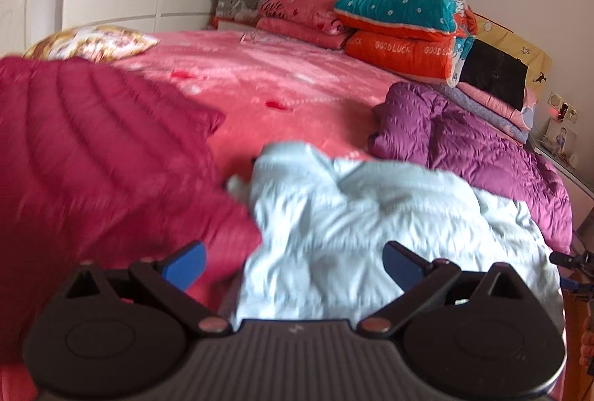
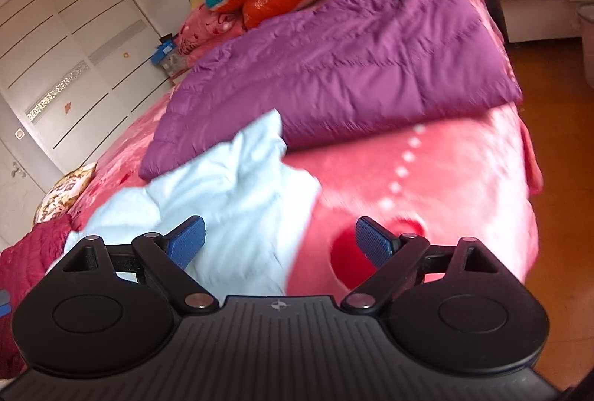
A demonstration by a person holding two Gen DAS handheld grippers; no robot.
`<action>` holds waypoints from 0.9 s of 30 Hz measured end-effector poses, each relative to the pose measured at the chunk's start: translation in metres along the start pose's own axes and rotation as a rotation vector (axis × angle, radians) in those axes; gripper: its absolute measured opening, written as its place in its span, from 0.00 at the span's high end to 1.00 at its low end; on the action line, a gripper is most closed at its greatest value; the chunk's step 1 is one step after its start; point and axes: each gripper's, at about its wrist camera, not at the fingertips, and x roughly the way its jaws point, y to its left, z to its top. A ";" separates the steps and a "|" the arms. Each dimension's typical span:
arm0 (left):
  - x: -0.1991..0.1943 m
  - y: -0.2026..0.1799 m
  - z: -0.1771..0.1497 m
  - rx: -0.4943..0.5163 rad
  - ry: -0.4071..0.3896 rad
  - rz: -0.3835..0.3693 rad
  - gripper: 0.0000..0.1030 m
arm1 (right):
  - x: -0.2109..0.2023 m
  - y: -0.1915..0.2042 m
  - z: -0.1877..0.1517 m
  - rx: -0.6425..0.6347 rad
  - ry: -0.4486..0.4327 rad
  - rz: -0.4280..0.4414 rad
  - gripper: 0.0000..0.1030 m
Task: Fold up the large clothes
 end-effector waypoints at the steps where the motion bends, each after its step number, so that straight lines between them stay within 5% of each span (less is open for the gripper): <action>1: -0.005 0.003 -0.006 -0.018 0.008 0.001 0.02 | -0.003 -0.002 -0.005 0.019 0.012 0.004 0.00; 10: -0.046 0.015 -0.054 -0.122 0.068 -0.043 0.03 | -0.046 -0.002 -0.046 0.132 0.049 0.139 0.00; 19: -0.064 0.024 -0.072 -0.205 0.062 -0.097 0.03 | -0.071 0.019 -0.079 0.138 0.099 0.122 0.00; 27: -0.030 0.040 -0.087 -0.434 0.111 -0.168 0.06 | -0.079 0.002 -0.114 0.477 0.128 0.278 0.00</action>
